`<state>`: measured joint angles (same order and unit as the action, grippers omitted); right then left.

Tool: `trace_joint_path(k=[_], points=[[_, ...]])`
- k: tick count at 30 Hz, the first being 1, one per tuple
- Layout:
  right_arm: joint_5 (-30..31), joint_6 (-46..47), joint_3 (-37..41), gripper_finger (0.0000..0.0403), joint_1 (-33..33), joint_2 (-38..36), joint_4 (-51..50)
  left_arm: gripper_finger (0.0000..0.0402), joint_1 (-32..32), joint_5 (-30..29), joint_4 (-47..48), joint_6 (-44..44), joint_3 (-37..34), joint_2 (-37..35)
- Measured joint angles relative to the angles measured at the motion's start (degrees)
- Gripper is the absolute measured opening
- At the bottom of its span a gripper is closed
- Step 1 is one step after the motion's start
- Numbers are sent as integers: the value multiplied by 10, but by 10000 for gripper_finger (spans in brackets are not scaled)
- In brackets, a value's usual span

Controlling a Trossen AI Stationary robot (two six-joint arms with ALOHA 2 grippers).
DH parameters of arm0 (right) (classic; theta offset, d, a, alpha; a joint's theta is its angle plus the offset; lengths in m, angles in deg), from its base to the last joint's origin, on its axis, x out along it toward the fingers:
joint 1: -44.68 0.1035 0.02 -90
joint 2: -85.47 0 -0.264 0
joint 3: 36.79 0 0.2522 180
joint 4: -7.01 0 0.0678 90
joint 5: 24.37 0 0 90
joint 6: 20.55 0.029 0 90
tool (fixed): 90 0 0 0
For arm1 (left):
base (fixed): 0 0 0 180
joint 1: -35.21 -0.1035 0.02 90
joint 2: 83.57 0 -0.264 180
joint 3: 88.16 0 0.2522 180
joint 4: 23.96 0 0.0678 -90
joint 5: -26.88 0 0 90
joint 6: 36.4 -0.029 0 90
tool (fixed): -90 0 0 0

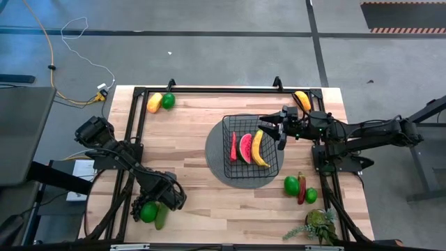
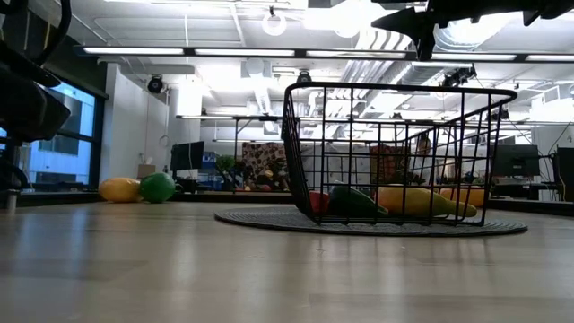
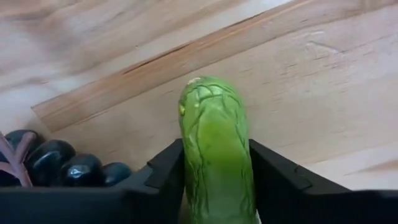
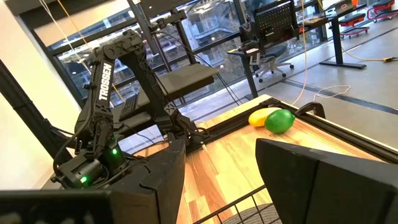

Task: Build produce basket
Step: Put the green cucumber into the black wire basket

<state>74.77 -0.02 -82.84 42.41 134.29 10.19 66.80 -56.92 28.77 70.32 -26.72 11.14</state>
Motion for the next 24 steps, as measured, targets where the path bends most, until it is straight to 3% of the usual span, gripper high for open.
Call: trace_joint_path(k=[7,15,19,24], points=[[0,0,0,178,0,0,0,128,-26,-14,16,-79,-4,-29],[24,0,0,178,0,0,1,127,-106,-71,51,-236,12,-182],[24,0,0,178,0,0,0,127,-158,-116,28,-364,44,-265],[32,0,0,178,0,0,4,127,-217,-163,-98,-578,104,-319]])
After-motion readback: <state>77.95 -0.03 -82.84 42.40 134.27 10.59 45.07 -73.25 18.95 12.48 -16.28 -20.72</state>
